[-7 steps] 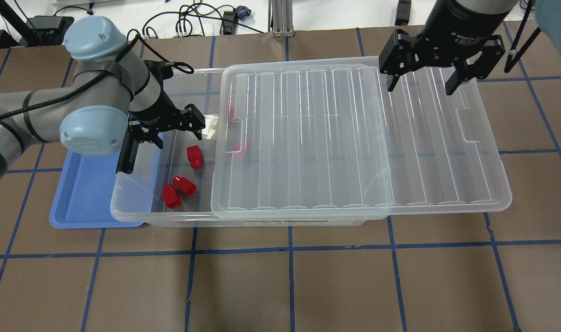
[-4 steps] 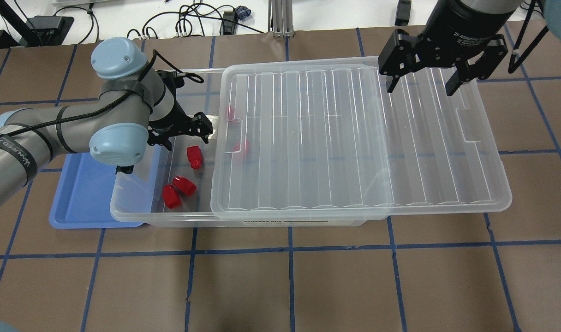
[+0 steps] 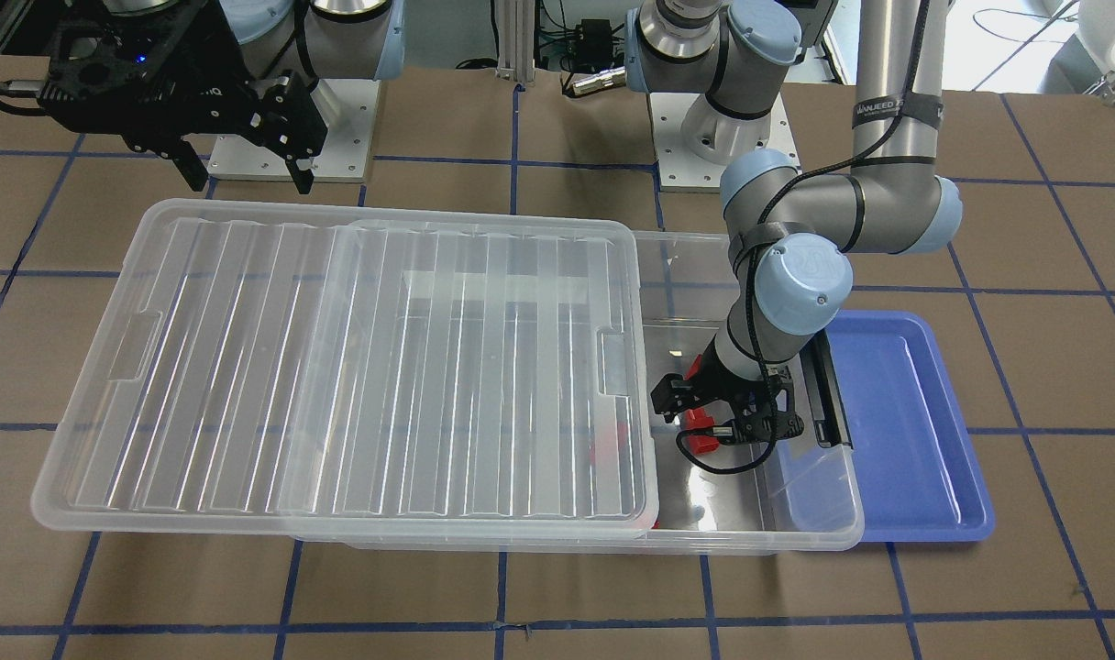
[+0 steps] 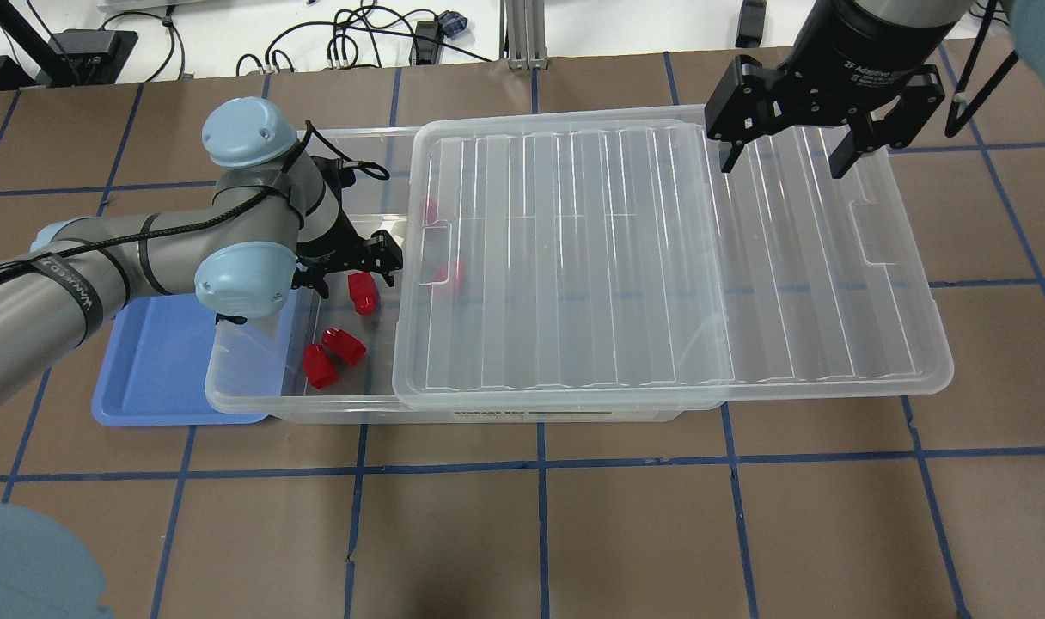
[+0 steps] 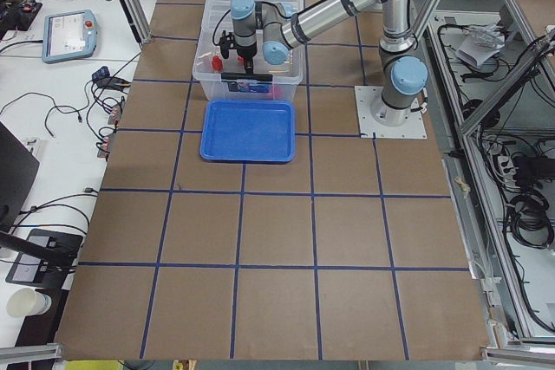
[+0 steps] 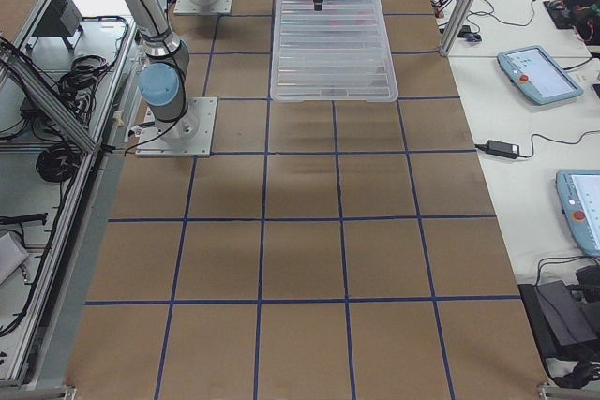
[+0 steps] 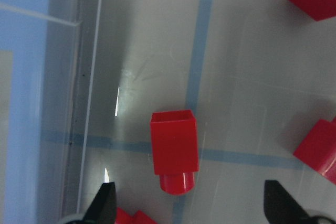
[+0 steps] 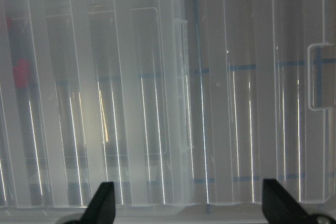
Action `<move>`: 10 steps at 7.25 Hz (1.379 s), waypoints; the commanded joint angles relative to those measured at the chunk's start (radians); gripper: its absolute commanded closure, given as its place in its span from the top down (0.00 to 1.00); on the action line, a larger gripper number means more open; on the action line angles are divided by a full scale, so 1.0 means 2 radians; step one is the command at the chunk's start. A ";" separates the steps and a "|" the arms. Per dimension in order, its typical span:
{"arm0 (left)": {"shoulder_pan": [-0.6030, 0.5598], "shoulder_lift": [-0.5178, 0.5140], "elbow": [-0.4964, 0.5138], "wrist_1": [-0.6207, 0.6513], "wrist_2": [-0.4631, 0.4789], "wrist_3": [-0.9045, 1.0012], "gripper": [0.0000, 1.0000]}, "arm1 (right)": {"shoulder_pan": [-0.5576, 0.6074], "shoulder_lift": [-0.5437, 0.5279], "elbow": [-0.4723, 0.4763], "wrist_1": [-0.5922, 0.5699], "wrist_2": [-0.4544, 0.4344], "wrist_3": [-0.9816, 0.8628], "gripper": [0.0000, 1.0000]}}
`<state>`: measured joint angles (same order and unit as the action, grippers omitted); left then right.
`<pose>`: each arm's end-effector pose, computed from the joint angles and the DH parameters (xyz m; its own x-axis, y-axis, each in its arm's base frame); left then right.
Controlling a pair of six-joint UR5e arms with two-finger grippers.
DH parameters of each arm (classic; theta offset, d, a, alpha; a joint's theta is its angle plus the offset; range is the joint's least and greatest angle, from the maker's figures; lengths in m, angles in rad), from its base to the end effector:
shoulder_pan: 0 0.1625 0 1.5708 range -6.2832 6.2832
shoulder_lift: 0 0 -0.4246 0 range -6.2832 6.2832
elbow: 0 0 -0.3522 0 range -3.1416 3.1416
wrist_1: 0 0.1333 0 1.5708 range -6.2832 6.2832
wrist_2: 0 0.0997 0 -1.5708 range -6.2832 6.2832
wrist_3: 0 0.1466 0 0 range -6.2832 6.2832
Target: Place red block in blue tray from box
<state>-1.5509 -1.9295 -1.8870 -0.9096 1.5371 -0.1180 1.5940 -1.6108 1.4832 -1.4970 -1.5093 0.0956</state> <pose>-0.1278 -0.5244 0.1921 -0.9899 -0.1379 0.0318 -0.1374 0.9904 0.0176 0.1525 -0.4364 0.4908 -0.9954 0.0690 -0.0662 0.0722 0.9963 -0.0477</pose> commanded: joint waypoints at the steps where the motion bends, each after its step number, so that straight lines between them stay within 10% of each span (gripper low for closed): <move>1: 0.000 -0.018 0.000 0.021 0.000 0.001 1.00 | 0.000 -0.003 0.000 0.000 -0.004 0.000 1.00; 4: 0.002 -0.030 -0.006 0.054 0.001 0.007 0.91 | 0.000 -0.004 0.001 -0.001 -0.003 -0.005 1.00; 7: 0.003 -0.032 -0.002 0.052 0.003 0.038 0.06 | -0.002 -0.001 0.001 -0.001 -0.003 -0.004 1.00; 10: 0.015 -0.004 0.002 0.020 -0.003 0.041 0.00 | -0.001 -0.001 0.001 -0.001 -0.002 -0.003 1.00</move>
<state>-1.5311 -1.9674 -1.8933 -0.8281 1.5410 -0.0383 1.5921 -1.6121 1.4848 -1.4987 -1.5149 0.0881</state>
